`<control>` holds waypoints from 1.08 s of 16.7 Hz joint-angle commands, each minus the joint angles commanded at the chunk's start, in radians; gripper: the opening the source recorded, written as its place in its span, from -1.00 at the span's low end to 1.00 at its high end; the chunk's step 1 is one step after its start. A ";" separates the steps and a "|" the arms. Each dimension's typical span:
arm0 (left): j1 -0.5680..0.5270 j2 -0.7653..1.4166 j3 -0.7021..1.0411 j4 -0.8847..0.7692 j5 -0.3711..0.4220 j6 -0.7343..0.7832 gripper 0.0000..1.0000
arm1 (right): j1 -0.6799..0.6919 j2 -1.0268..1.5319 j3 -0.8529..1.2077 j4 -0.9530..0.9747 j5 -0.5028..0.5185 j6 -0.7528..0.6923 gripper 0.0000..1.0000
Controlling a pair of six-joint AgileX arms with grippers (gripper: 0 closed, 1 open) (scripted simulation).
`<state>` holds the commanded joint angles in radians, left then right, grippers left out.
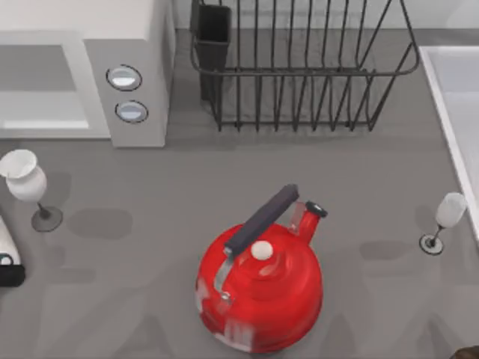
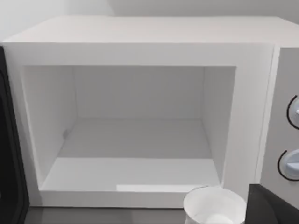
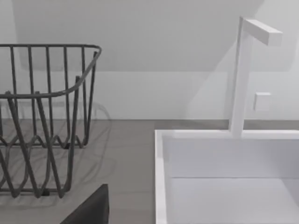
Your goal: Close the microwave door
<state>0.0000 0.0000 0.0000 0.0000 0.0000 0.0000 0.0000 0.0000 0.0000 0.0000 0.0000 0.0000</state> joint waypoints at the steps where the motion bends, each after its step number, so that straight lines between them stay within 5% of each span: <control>1: 0.000 0.000 0.000 0.000 0.000 0.000 -1.00 | 0.000 0.000 0.000 0.000 0.000 0.000 1.00; 5: -0.013 0.017 -0.004 0.017 -0.013 0.000 -1.00 | 0.000 0.000 0.000 0.000 0.000 0.000 1.00; 13: -0.177 0.255 -0.055 0.313 -0.176 0.004 -1.00 | 0.000 0.000 0.000 0.000 0.000 0.000 1.00; 18: -0.186 0.279 -0.051 0.333 -0.188 0.004 -1.00 | 0.000 0.000 0.000 0.000 0.000 0.000 1.00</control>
<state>-0.1864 0.2794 -0.0512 0.3328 -0.1878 0.0039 0.0000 0.0000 0.0000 0.0000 0.0000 0.0000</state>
